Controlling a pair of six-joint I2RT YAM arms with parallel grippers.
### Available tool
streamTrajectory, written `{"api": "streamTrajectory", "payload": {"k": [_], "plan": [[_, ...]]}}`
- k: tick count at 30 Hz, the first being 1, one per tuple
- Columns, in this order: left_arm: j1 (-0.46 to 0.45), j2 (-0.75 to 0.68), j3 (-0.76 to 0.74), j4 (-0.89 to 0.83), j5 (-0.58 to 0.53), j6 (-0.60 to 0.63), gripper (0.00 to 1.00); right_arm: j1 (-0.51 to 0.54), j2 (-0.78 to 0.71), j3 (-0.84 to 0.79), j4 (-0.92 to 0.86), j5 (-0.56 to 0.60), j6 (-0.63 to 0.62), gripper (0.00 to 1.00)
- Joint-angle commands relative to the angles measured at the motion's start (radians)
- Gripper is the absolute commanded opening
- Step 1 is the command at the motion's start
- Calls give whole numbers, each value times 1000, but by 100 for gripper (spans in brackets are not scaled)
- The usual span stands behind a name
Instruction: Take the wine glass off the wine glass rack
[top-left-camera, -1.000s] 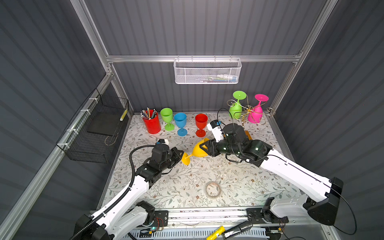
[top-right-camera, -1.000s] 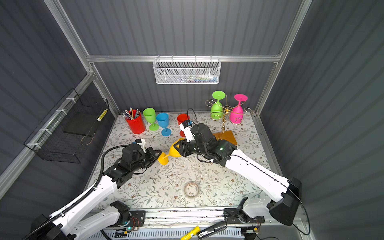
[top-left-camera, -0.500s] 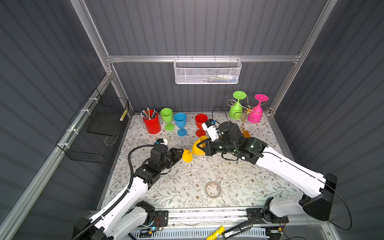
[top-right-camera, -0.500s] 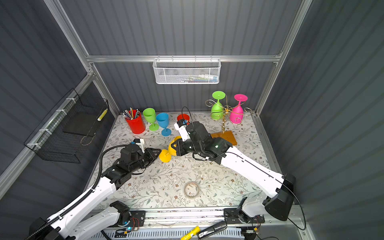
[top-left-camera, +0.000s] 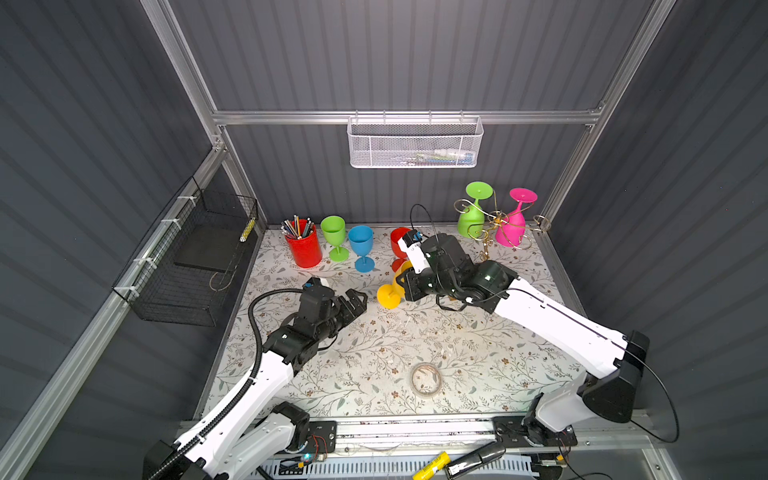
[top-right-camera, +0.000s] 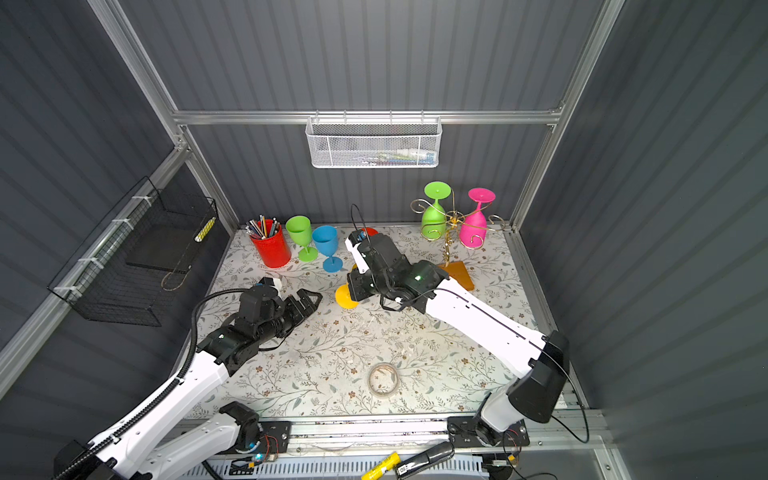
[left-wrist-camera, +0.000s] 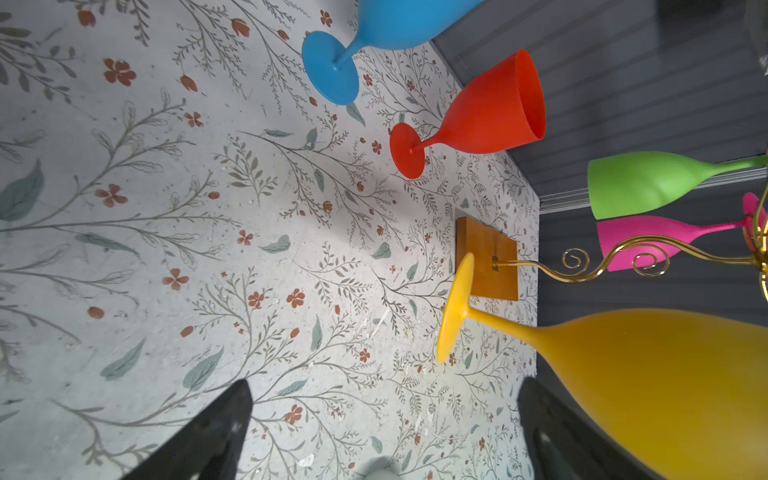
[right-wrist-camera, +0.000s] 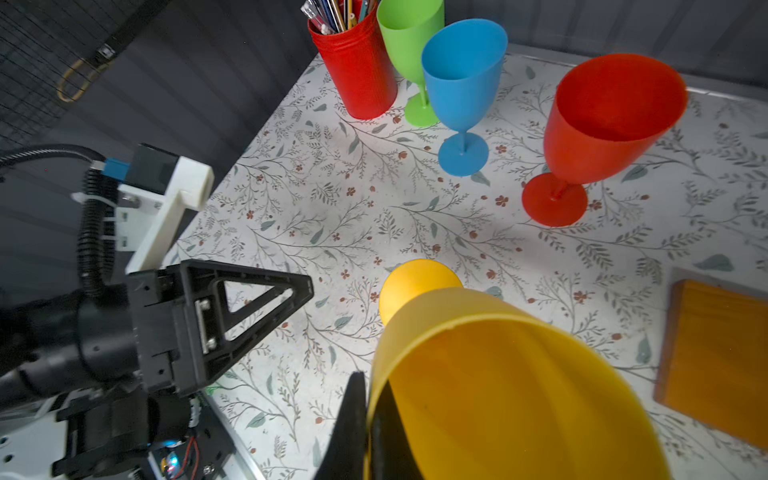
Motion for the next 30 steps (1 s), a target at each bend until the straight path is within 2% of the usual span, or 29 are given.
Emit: {"api": "streamTrajectory", "payload": {"k": [1, 6, 10, 17, 30], "plan": [[13, 13, 49, -74, -36, 63, 100, 0, 68, 69, -70, 92, -71, 0], [41, 25, 85, -113, -68, 123, 100, -2, 184, 174, -132, 173, -125, 0], [87, 49, 99, -125, -64, 163, 100, -11, 259, 232, -153, 195, -155, 0], [171, 99, 104, -97, 0, 194, 100, -37, 392, 334, -178, 181, -192, 0], [215, 140, 92, -53, 41, 203, 100, -78, 494, 360, -144, 130, -207, 0]]}}
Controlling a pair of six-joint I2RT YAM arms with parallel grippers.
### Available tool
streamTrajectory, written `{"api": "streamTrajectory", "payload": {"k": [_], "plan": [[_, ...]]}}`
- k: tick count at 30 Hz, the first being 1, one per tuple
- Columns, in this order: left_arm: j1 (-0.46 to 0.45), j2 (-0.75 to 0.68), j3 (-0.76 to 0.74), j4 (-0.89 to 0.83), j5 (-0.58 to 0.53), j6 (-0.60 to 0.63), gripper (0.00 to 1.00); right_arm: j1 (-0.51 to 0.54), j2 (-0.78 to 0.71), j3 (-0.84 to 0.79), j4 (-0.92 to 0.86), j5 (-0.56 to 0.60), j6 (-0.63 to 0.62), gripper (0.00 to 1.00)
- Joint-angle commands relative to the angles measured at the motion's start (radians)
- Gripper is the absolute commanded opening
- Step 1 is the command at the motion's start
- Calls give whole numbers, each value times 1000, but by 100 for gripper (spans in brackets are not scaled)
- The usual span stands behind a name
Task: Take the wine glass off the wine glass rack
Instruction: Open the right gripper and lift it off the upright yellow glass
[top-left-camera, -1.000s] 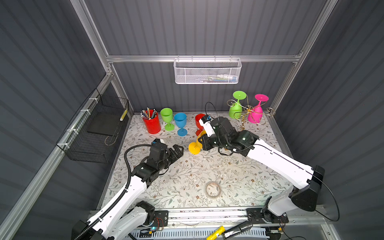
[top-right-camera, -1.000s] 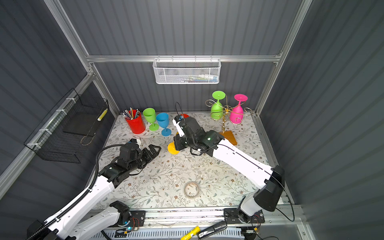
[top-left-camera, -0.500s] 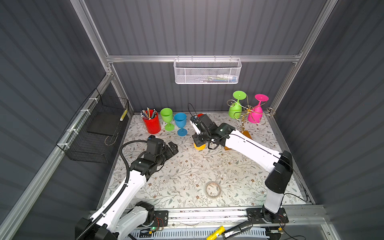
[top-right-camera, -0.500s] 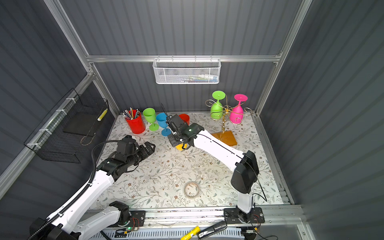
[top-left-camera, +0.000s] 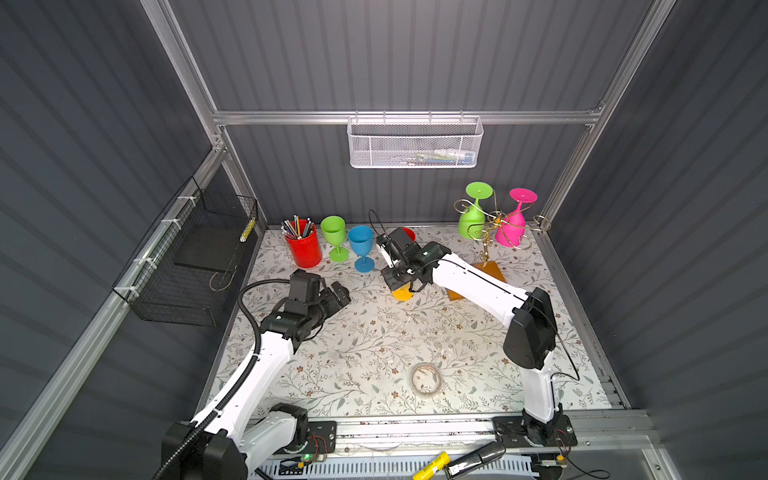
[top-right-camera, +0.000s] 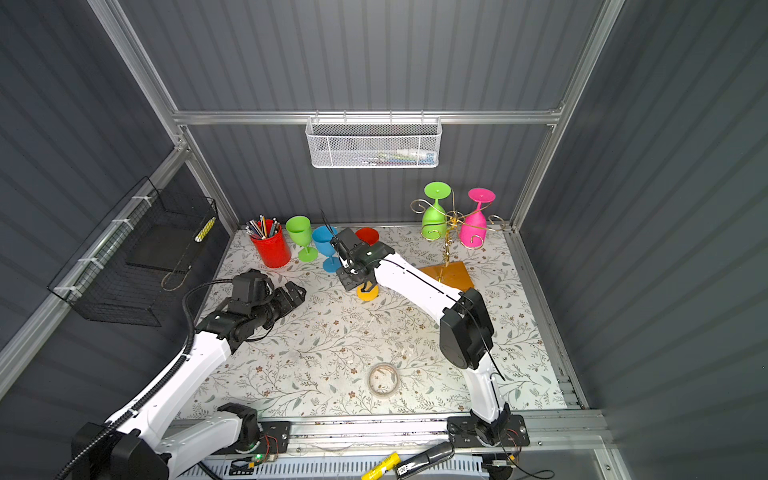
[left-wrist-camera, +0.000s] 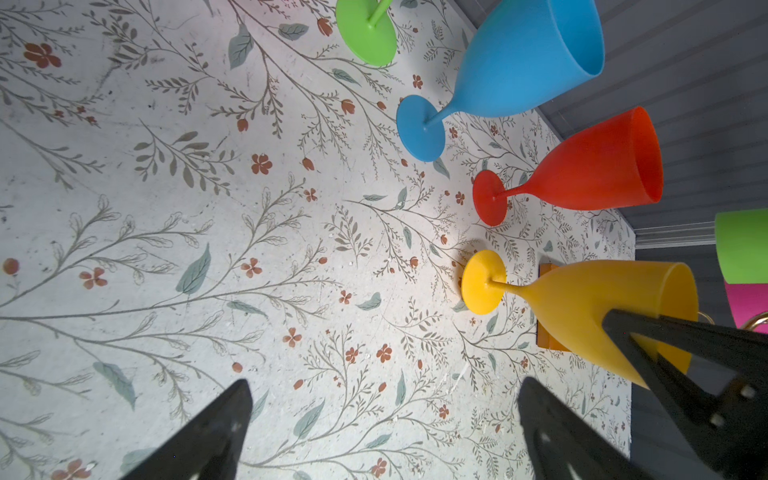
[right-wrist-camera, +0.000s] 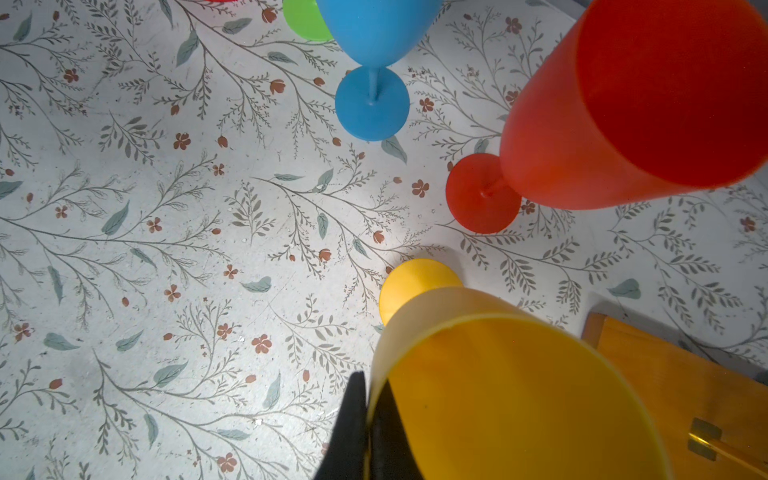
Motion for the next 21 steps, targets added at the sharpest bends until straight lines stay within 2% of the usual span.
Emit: {"api": "streamTrajectory", "payload": {"k": [1, 13, 21], "plan": [[10, 10, 16, 23, 26, 19, 100, -10, 9, 25, 7, -16, -16, 0], [16, 11, 22, 29, 34, 11, 100, -29, 42, 38, 15, -47, -23, 2], [16, -1, 21, 31, 40, 2, 100, -29, 56, 61, -1, -55, -28, 18]]}}
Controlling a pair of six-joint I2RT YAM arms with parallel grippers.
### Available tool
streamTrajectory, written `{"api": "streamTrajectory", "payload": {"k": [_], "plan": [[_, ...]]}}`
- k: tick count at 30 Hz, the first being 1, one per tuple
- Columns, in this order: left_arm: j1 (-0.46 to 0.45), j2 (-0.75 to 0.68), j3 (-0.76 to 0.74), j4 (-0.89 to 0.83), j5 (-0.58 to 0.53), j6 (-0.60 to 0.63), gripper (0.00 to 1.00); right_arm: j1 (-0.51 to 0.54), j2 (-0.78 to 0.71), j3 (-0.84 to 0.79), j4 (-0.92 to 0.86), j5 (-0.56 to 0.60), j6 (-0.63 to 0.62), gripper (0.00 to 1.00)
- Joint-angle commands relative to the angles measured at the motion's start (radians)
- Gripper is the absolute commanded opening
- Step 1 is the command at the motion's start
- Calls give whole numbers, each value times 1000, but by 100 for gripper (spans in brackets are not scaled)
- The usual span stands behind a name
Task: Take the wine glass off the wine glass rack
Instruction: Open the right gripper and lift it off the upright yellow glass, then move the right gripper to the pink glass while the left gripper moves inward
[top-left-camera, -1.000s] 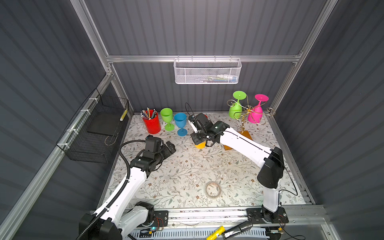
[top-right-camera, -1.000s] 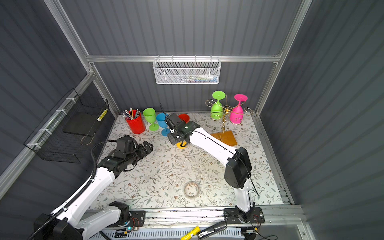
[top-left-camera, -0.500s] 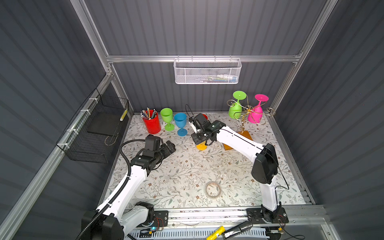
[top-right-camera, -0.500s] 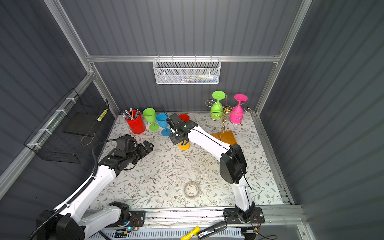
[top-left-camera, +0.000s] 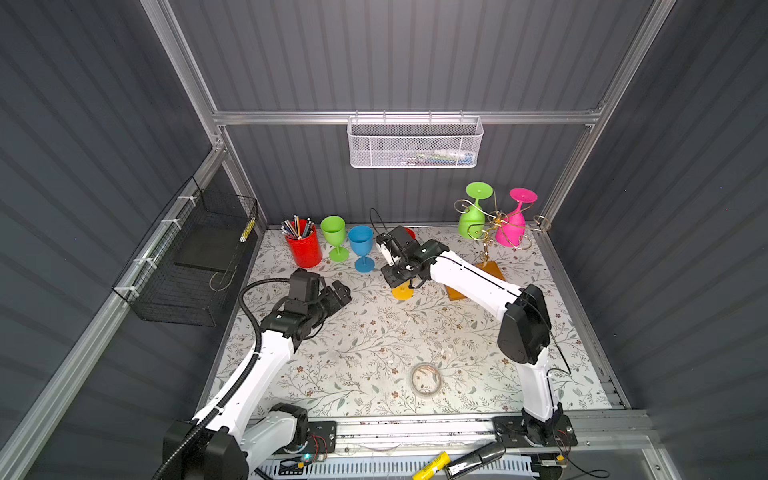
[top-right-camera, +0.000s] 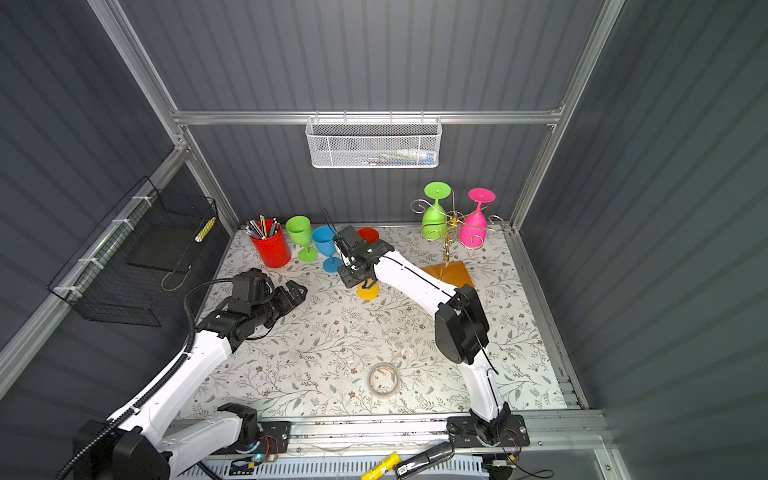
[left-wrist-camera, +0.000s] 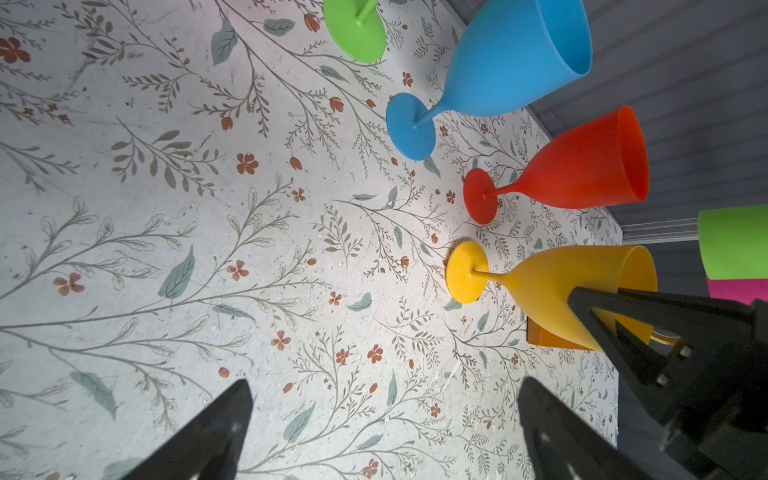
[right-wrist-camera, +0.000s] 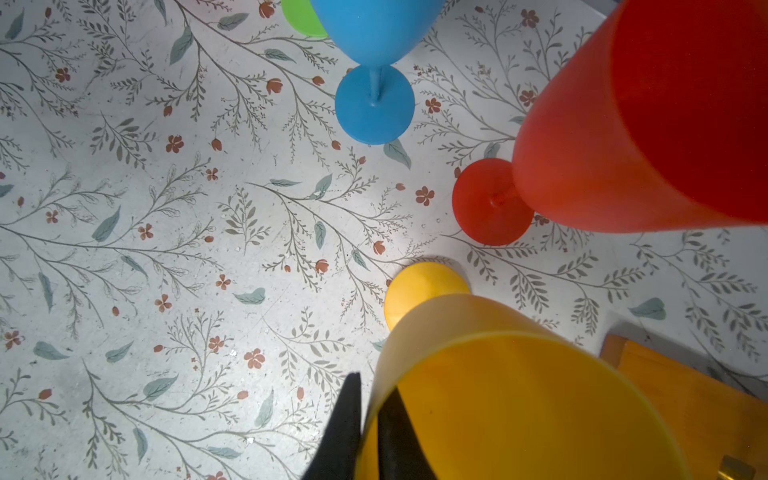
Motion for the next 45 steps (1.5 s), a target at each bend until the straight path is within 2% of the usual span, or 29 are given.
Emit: {"api": "streamTrajectory", "payload": {"k": [1, 3, 5, 8, 17, 27, 34, 37, 41, 45], "plan": [[8, -11, 20, 7, 11, 3, 100, -3, 5, 29, -14, -5, -5, 20], [8, -17, 21, 3, 10, 3, 100, -2, 0, 35, -21, -2, -5, 27], [8, -27, 25, -3, 8, 3, 100, 0, -14, 40, -30, 0, -4, 38], [8, -39, 33, -16, 1, 9, 100, 11, -50, 36, -32, 12, -11, 47], [8, -96, 45, -48, -10, 27, 100, 44, -208, -28, 16, 16, -14, 64], [8, -152, 74, -65, 20, 73, 100, 89, -433, -92, 54, 52, -5, 67], [5, -114, 189, -46, 111, 166, 100, 79, -663, -163, 64, 184, -2, 67], [-33, -71, 261, -48, 116, 227, 100, 18, -736, -177, 39, 180, 37, 66], [-202, -10, 380, -72, -14, 346, 100, -94, -819, -208, 23, 138, 95, 65], [-254, 75, 456, -48, 63, 401, 100, -218, -870, -232, 19, 97, 141, 66]]}}
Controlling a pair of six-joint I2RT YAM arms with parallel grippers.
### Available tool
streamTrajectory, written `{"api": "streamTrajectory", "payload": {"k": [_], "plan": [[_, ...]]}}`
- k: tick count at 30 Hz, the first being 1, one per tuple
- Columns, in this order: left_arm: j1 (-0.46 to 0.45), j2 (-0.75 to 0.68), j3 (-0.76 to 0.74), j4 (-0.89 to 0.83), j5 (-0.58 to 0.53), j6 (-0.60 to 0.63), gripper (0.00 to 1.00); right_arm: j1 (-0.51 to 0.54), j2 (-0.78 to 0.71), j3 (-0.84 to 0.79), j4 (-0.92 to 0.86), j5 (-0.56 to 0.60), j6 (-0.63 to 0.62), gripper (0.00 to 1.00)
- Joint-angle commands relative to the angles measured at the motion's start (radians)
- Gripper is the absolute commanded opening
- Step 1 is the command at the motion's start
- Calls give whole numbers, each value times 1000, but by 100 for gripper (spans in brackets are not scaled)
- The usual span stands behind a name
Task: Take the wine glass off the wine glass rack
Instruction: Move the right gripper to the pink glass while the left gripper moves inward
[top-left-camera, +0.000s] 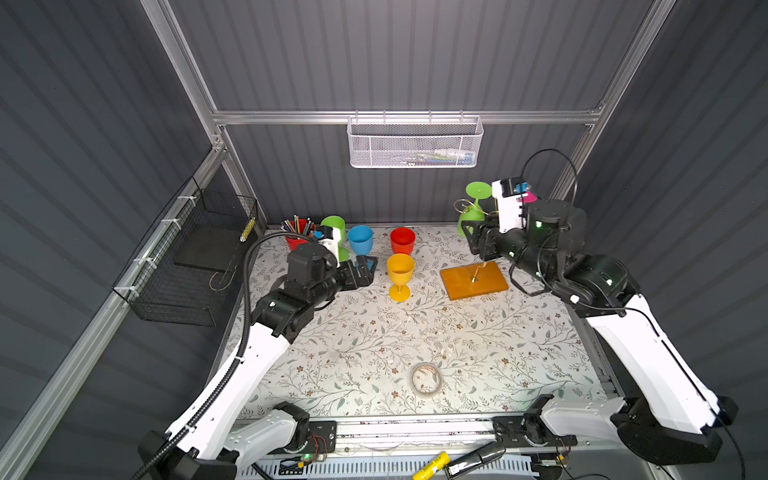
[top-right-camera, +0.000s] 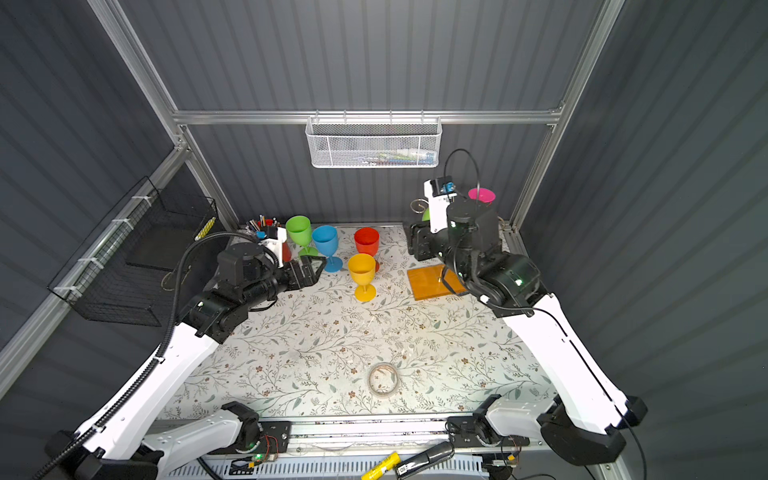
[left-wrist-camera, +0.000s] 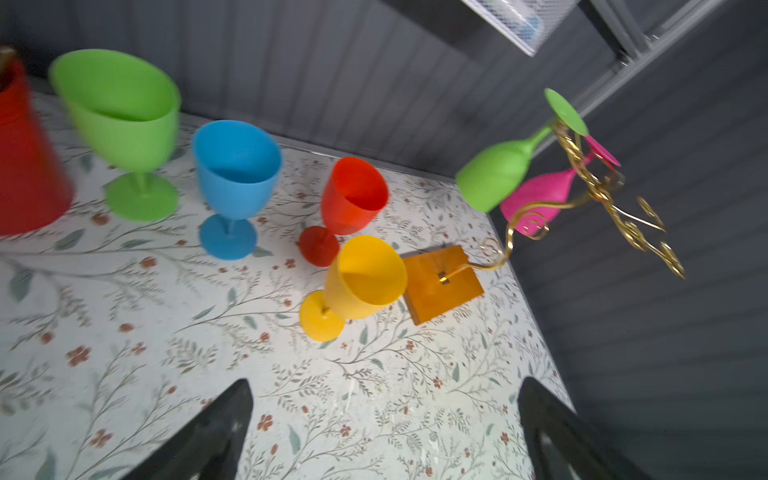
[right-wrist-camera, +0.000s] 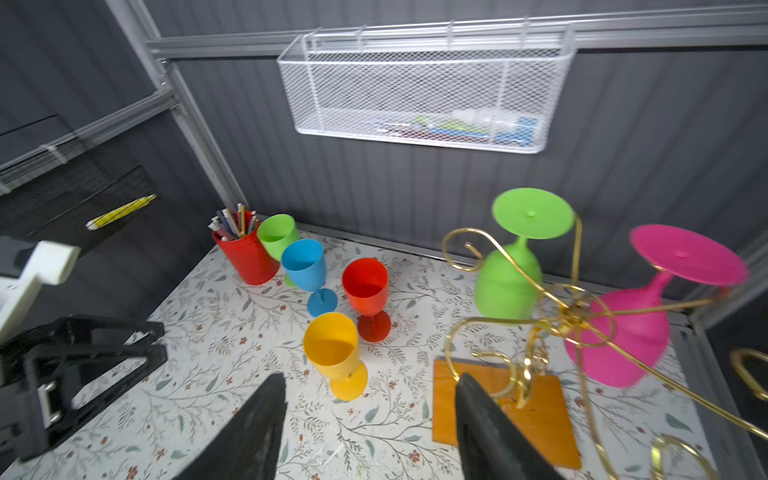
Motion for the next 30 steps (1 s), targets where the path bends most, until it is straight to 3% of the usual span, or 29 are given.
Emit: {"api": "streamTrajectory", "payload": {"k": [1, 11, 17, 25, 30], "plan": [[-18, 63, 64, 3, 49, 110, 100, -97, -19, -27, -20, -54, 74, 66], [-164, 207, 294, -84, 144, 374, 100, -559, -9, -95, 59, -372, 272, 62], [-245, 220, 233, -48, 114, 507, 100, -770, 78, -100, 142, -592, 404, 60], [-261, 188, 86, 32, 151, 592, 100, -948, 202, -130, 293, -796, 591, 54], [-265, 184, 45, 56, 164, 597, 100, -969, 287, -56, 270, -817, 590, 53]]}}
